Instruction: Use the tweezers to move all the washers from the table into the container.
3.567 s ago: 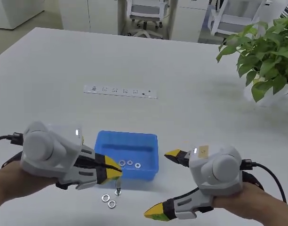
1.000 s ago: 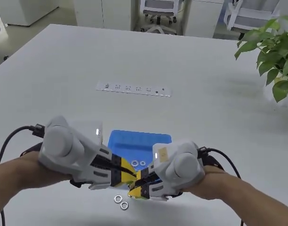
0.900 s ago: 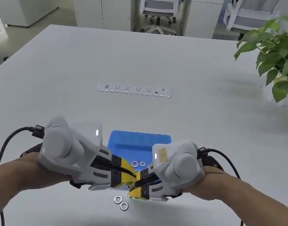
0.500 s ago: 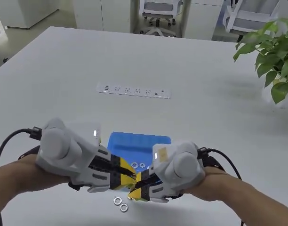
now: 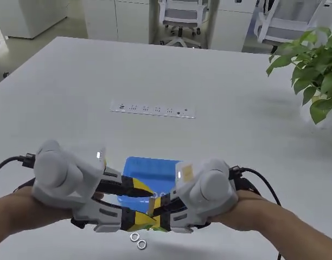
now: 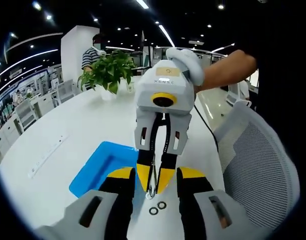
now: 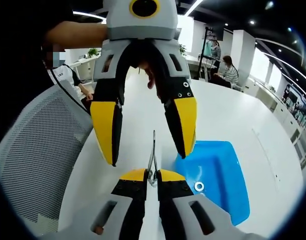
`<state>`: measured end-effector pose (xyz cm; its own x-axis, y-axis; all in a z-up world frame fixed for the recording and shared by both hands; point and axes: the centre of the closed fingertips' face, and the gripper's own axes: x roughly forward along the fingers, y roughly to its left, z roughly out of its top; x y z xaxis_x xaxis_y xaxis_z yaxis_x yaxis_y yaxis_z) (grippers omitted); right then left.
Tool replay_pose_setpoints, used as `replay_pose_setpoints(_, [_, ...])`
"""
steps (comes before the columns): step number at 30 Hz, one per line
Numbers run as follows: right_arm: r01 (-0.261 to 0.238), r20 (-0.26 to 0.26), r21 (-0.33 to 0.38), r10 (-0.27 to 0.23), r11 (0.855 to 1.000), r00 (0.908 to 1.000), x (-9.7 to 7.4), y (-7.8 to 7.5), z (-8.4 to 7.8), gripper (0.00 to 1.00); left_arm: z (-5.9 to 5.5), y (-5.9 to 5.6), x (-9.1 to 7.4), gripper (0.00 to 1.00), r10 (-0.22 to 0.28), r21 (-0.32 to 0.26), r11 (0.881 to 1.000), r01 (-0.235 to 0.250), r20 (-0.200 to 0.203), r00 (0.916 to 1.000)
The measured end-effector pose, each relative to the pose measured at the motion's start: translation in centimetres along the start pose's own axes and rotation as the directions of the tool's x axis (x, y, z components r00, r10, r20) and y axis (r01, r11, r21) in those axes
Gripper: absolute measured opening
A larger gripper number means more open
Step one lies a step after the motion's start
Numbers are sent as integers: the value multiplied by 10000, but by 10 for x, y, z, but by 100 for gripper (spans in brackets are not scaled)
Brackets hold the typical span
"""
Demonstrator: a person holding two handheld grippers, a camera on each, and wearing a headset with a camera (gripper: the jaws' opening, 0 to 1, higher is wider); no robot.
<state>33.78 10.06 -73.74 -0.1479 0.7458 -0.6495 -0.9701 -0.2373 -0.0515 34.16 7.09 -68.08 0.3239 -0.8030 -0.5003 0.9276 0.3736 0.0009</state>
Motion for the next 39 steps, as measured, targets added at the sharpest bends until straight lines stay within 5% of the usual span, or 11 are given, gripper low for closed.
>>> replay_pose_setpoints(6, [-17,40,-5,17,10000,10000,-7,0,9,8,-2,0,-5,57,288,-487,9984,-277,226,9993])
replay_pose_setpoints(23, [114,-21,259,-114,9996,9999,-37,-14,33,8,-19,-1,-23,86,1193,-1509,9818,-1152,187,9927])
replay_pose_setpoints(39, [664,-58,335,-663,9972,9978,-60,-43,40,8,-29,3,-35,99,1930,-1856,9649,-1857,221,9810])
